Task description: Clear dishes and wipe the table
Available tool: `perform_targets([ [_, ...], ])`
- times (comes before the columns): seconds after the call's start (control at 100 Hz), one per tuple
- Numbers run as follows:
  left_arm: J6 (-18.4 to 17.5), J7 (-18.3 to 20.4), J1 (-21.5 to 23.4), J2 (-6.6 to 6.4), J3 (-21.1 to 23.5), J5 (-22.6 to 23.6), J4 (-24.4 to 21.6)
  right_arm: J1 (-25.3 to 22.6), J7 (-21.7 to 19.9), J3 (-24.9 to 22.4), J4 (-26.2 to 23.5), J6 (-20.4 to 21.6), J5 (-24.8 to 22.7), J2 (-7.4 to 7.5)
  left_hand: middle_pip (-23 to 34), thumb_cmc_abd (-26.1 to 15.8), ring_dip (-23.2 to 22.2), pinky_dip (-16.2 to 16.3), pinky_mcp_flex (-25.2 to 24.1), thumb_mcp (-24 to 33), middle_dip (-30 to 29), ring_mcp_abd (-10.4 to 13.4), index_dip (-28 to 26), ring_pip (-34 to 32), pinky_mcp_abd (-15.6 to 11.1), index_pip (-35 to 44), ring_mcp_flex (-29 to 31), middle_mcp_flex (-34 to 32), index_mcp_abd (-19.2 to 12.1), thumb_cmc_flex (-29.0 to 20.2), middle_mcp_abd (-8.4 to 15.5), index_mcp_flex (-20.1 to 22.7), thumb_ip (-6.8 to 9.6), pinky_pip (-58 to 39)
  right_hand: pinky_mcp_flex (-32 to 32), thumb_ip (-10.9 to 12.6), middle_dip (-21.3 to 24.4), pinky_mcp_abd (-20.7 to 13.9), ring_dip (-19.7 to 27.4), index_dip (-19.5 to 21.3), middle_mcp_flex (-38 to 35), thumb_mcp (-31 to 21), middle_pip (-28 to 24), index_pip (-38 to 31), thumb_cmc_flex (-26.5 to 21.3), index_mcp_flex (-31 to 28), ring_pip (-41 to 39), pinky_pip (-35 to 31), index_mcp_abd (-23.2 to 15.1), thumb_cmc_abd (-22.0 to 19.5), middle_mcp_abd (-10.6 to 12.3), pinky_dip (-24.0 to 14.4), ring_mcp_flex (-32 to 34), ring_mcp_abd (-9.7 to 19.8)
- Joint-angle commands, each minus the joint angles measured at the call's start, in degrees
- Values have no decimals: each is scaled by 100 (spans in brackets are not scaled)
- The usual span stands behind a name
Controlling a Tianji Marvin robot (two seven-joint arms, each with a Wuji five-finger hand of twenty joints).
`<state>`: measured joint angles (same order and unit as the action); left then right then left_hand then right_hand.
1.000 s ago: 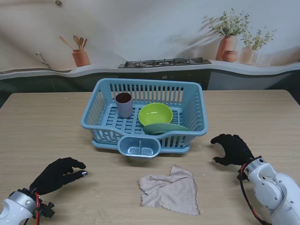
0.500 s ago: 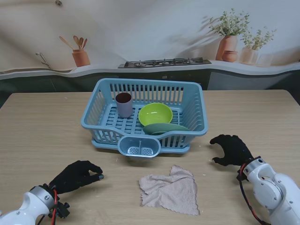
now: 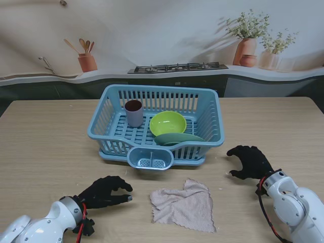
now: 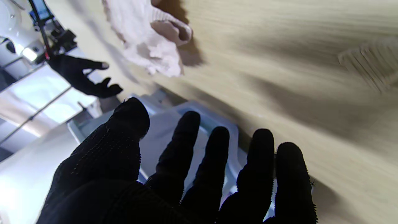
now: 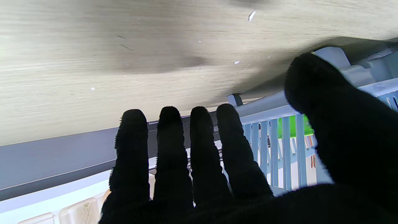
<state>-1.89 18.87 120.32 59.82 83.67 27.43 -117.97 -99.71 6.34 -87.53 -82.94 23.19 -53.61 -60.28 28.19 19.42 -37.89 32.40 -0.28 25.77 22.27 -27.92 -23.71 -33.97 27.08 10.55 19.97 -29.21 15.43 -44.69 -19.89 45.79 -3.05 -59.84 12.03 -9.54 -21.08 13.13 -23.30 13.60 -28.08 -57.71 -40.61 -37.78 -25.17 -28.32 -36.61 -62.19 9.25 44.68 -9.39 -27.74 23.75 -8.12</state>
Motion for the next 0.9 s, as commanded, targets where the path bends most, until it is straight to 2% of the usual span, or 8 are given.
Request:
perform_targets([
  [0.0,55,177,-86,-18,-130,-37,-28,-35,-82,6,-20,10,-39,-12,-12,106,96,-148,-165,175,-94,158,20,97,-194,-74,-208,169,-149,208,217,-191,-136,169,-31,47,59,75,68,5,119,9,35,41,-85,31,79,-28,114,-59,-68,36,86,7],
  [0.17,367,309,-389,-61,-562,-68,45,-41,-83,8,-18,-5,-57,-9,-25,165,150,-258,-293,268,-101,301,17,251,-337,-83,-391,341,-176,214,295,-301,-141,310,-32,49,59,79,68,12,118,10,36,40,-94,25,79,-27,110,-64,-62,35,86,8],
  [0.25,439,348,-534,-77,-754,-82,103,-45,-73,8,-17,-15,-65,-9,-30,215,183,-332,-382,412,-108,423,17,350,-490,-71,-521,510,-202,274,358,-409,-159,377,-40,50,59,81,68,14,120,11,38,41,-102,27,79,-25,114,-56,-72,35,85,9],
  [0.41,449,317,-838,-95,-1153,-44,289,-54,-73,10,-24,-40,-68,-10,-2,382,239,-361,-521,709,-107,642,-29,490,-701,131,-727,801,-294,383,512,-773,-196,550,-44,55,59,84,69,18,117,6,36,39,-112,24,81,-24,107,-64,-70,35,83,9],
  [0.49,334,286,-997,-101,-1338,-1,418,-58,-82,11,-29,-51,-67,-10,-12,455,252,-337,-541,802,-118,747,-51,526,-766,320,-795,947,-347,420,585,-962,-206,596,-48,55,60,66,68,20,117,11,38,39,-110,25,80,-23,105,-68,-66,35,84,11],
  [0.66,30,84,-1278,-86,-1650,76,654,-63,-104,16,-36,-66,-64,-8,60,628,296,-281,-523,1131,-96,1013,-135,579,-857,1399,-791,1058,-451,549,689,-1552,-252,638,-58,60,61,62,69,29,118,15,42,31,-114,26,83,-17,97,-77,-61,34,79,18],
  [0.73,82,130,-1372,-97,-1753,44,689,-67,-118,19,-40,-75,-63,-6,39,662,348,-251,-533,1178,-104,1098,-74,644,-857,1545,-816,1103,-483,542,725,-1658,-261,599,-66,61,61,75,70,31,113,17,42,29,-112,24,85,-13,93,-76,-61,33,78,15],
  [0.89,315,316,-1668,-135,-2072,-51,828,-68,-134,31,-47,-93,-52,-7,16,708,468,-284,-511,1276,-123,1171,5,769,-855,1658,-767,1005,-557,541,754,-1588,-267,638,-69,65,62,46,71,39,113,23,46,23,-114,18,89,-9,87,-93,-53,29,71,14],
])
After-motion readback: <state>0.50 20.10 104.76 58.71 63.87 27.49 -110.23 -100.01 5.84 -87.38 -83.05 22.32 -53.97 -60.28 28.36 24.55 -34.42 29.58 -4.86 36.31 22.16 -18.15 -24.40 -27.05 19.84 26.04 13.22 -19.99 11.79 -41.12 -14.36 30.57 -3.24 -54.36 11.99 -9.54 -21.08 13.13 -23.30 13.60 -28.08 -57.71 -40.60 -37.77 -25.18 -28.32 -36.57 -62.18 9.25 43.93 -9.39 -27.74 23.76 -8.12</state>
